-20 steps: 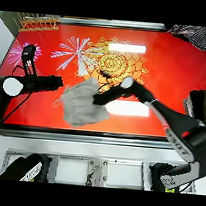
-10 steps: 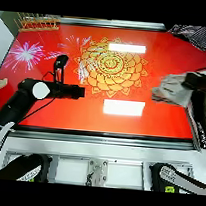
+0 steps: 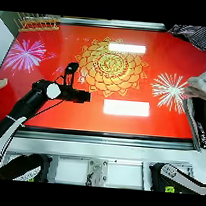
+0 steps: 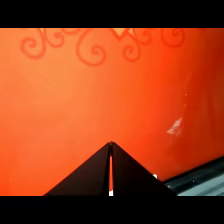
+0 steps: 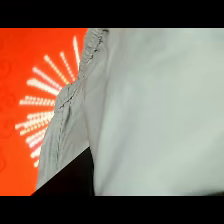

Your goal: Fold the clothes and pants, and hang the long-sleeved shirts on hangers.

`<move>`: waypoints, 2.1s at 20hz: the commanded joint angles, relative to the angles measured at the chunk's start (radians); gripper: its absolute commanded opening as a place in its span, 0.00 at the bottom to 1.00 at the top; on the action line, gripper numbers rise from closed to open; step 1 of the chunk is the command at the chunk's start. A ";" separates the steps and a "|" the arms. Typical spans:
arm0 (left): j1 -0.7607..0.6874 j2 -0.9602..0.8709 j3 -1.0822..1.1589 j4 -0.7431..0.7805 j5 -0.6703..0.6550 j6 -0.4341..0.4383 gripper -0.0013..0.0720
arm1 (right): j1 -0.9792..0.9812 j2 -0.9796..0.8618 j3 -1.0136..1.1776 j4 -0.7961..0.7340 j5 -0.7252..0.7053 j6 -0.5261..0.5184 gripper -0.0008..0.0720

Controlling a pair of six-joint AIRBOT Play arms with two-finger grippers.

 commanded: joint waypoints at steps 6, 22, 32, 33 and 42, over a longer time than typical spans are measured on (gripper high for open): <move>0.048 -0.005 0.001 0.001 0.001 0.000 0.02 | -0.013 0.021 0.098 -0.332 0.212 0.034 0.03; 0.048 -0.005 0.001 0.002 0.001 0.000 0.02 | -0.052 0.025 -0.202 -0.826 0.317 0.227 0.04; 0.048 -0.005 0.001 0.001 0.000 0.000 0.02 | -0.076 0.146 -0.201 -0.819 0.189 0.282 0.90; 0.048 -0.005 0.001 0.001 0.000 0.000 0.02 | -0.073 0.186 -0.201 -0.811 0.138 0.301 0.90; 0.048 -0.005 0.001 0.001 -0.001 0.000 0.02 | 0.256 0.356 -0.241 0.039 0.060 -0.021 0.90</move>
